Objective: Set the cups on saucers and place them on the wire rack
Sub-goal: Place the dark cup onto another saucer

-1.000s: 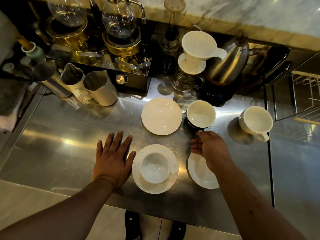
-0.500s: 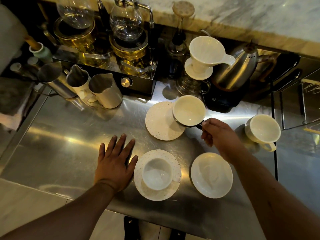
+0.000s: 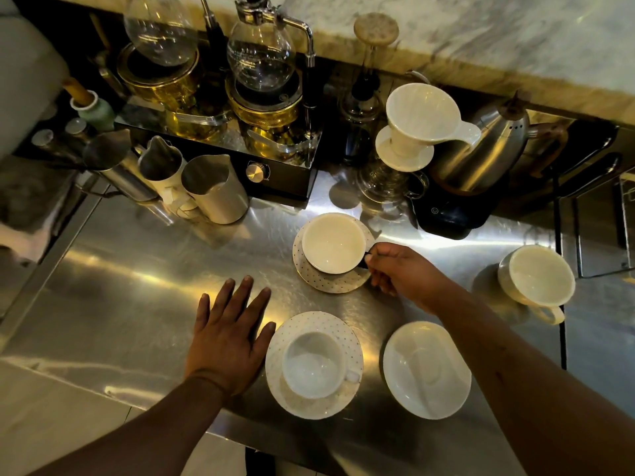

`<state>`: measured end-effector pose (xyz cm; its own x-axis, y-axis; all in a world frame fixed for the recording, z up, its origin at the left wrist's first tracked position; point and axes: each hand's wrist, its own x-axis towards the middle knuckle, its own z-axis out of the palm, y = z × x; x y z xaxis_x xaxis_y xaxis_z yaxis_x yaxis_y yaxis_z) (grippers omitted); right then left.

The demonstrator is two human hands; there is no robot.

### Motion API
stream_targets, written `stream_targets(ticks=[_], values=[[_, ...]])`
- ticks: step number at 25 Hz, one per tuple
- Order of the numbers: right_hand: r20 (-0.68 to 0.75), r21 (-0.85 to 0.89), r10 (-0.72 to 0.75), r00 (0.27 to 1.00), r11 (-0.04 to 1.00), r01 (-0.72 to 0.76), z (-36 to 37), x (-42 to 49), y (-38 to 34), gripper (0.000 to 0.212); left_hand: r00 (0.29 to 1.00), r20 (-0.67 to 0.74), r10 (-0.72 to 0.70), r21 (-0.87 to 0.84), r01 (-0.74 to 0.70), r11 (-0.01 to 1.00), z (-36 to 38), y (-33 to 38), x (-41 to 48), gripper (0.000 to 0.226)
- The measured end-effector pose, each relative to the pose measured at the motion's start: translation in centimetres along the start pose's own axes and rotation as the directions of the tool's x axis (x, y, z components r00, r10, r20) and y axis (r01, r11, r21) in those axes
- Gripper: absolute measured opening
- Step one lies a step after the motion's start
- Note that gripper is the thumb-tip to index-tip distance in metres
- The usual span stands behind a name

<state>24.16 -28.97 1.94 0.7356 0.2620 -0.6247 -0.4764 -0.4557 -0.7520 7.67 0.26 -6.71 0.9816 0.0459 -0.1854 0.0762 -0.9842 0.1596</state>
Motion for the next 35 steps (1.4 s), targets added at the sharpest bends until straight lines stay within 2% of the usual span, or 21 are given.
stream_targets(ticks=[13, 19, 24, 29, 35], values=[[-0.019, -0.024, 0.018, 1.000, 1.000, -0.018, -0.6, 1.1, 0.6, 0.019, 1.000, -0.008, 0.002, 0.015, -0.002, 1.000, 0.3, -0.2, 0.0, 0.064], [-0.122, -0.006, 0.027, 0.992, 1.000, -0.028, 0.1, 0.6, 0.8, 0.020, 1.000, 0.007, 0.002, 0.005, -0.002, 1.000, 0.1, 0.1, 0.2, 0.065], [-0.273, -0.052, 0.027, 0.962, 0.998, -0.043, 1.9, -0.3, 0.7, 0.019, 1.000, 0.024, -0.001, -0.003, 0.002, 1.000, -0.1, 0.0, 0.2, 0.066], [-0.351, 0.020, 0.099, 0.931, 0.995, -0.098, 2.8, -1.3, 0.3, 0.018, 0.999, 0.032, 0.000, 0.009, 0.000, 1.000, -0.3, 0.2, 0.1, 0.067], [-0.494, 0.083, 0.042, 0.868, 0.997, -0.001, 0.9, -7.4, 5.9, 0.021, 1.000, 0.012, -0.018, 0.038, 0.017, 0.999, -0.8, 0.7, -0.1, 0.071]])
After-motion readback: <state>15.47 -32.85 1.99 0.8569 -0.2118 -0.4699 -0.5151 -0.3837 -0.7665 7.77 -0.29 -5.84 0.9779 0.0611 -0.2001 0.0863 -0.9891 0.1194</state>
